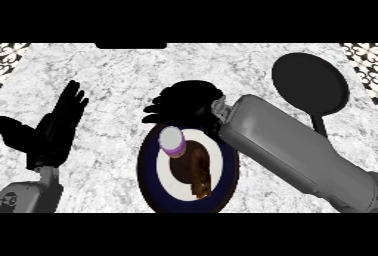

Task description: Pick the can from the plate and place it in the pan

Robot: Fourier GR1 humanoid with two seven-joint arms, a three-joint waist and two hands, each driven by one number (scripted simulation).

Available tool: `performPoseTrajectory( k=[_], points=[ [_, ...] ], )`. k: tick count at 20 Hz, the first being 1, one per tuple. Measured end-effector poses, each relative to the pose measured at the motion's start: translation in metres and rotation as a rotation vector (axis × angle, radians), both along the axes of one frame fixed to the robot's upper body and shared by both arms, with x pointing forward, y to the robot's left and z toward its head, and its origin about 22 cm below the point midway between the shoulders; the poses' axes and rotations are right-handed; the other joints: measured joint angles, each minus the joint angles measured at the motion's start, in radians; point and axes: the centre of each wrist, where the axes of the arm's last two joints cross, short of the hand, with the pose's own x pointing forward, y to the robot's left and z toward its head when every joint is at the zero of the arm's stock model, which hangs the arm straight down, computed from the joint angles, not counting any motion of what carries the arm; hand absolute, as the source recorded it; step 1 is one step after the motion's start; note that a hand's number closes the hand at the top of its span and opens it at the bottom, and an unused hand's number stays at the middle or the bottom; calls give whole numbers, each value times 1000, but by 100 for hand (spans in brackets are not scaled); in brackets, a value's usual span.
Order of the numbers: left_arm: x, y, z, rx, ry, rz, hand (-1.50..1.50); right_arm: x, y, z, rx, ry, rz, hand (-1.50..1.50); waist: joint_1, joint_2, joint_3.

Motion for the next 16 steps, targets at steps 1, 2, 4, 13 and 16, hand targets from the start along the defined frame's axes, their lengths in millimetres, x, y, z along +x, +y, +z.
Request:
performPoseTrajectory(
  k=[1,2,4,13,16],
  points=[
    [-1,1,3,2,-2,3,0,-5,2,2,0,-17,0,-150,0,0,0],
    [-1,-1,1,0,-3,-1,0,-7,1,0,-3,-31,-1,-150,1,0,0],
    [-1,-2,3,-2,-2,-2,0,-14,7,-1,2,-44,-6,-150,2,1,0],
    [0,-3,3,3,-2,-12,0,-43,34,-29,-16,-52,-24,-150,6,2,0],
    [1,-5,6,3,-4,-9,0,-42,31,-31,-30,-69,-50,-150,6,2,0]
  ],
)
